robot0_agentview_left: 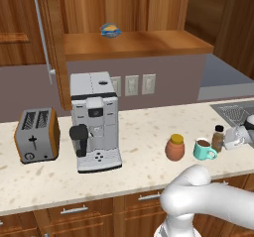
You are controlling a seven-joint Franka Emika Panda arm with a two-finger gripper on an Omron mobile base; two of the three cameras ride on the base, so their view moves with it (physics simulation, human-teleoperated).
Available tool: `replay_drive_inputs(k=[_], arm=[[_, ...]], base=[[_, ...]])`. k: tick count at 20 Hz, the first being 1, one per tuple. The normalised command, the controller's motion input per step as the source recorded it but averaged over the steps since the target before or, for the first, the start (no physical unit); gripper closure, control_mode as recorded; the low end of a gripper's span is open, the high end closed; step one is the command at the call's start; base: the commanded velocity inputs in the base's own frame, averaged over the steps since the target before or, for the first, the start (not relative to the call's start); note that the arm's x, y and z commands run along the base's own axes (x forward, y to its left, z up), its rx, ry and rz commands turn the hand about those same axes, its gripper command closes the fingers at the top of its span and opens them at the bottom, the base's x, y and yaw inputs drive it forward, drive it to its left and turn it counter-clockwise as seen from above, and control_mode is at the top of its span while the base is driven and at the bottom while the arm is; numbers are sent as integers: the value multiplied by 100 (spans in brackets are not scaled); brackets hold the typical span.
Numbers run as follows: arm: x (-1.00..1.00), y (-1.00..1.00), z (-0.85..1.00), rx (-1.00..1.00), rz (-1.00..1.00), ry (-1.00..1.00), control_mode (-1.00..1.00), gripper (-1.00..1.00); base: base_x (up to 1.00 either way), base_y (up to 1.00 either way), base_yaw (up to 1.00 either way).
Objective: Pick the cinnamon and honey bottle from the cabinet and place them next to the mug.
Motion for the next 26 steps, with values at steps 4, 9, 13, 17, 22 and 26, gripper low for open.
replay_drive_inputs(k=[4,9,13,17,22,26], arm=[[0,0,-29,0,0,0,-100,100],[0,0,-10,0,0,0,-100,100],[-11,0,0,0,0,0,-100,100],[-30,0,-1,0,0,0,-100,100],[-14,0,-4,0,0,-2,-100,100],[0,0,-10,-2,0,-6,-100,100]], base=[[0,0,0],[0,0,0],[0,0,0],[0,0,0],[0,0,0],[0,0,0]])
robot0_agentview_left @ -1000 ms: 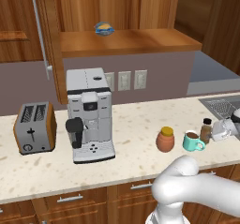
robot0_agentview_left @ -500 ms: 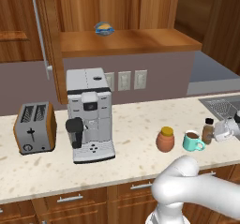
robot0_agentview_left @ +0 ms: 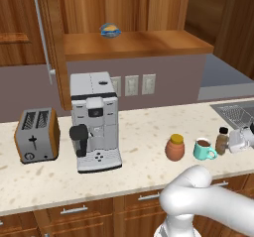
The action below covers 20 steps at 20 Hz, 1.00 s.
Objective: Pick the cinnamon and honey bottle from the cabinet and place them next to the mug.
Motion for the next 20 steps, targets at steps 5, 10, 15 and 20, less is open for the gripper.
replay_drive_inputs(k=[5,10,15,20], arm=[[0,0,-6,-5,0,-6,-100,100],[0,0,-4,-4,0,-6,-100,100],[0,0,-5,-1,0,-3,-100,100],[0,0,0,0,0,0,-100,100]], base=[[0,0,0],[0,0,0],[0,0,0],[0,0,0]])
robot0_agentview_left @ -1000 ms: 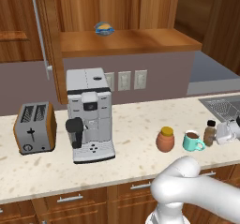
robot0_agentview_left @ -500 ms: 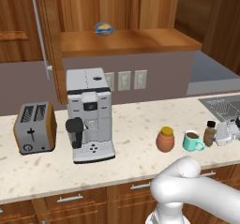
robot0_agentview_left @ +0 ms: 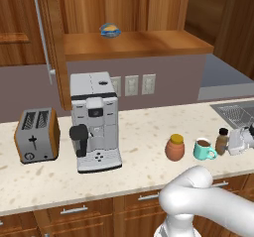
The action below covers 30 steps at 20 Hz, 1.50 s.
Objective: Pick the cinnamon and honey bottle from the cabinet and place them next to the mug.
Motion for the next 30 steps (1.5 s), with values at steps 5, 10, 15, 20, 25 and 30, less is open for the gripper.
replay_drive_inputs(k=[5,10,15,20,25,30], arm=[[0,0,0,0,0,0,-100,-100],[0,0,0,0,0,0,-100,-100],[0,0,0,0,0,0,-100,-100],[-3,0,0,0,0,0,-100,-100],[-25,0,0,0,0,-3,-100,-100],[-20,0,4,0,0,-4,-100,-100]], base=[[0,0,0],[0,0,0],[0,0,0],[0,0,0],[0,0,0],[0,0,0]])
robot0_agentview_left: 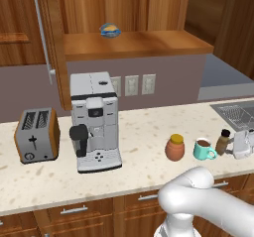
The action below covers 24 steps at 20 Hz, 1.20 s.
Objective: Pick the cinnamon and honey bottle from the cabinet and place them next to the mug.
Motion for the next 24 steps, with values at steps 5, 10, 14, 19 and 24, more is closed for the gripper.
replay_drive_inputs(k=[5,10,14,19,24], arm=[[-24,0,3,0,0,-2,-100,-100],[-55,0,24,0,-3,-10,-100,-100],[-76,1,44,0,-7,-16,-100,-100],[-77,31,54,0,-9,-15,-100,-100],[-58,92,59,-13,-14,-11,-100,-100]], base=[[0,0,0],[0,0,0],[0,0,0],[0,0,0],[0,0,0]])
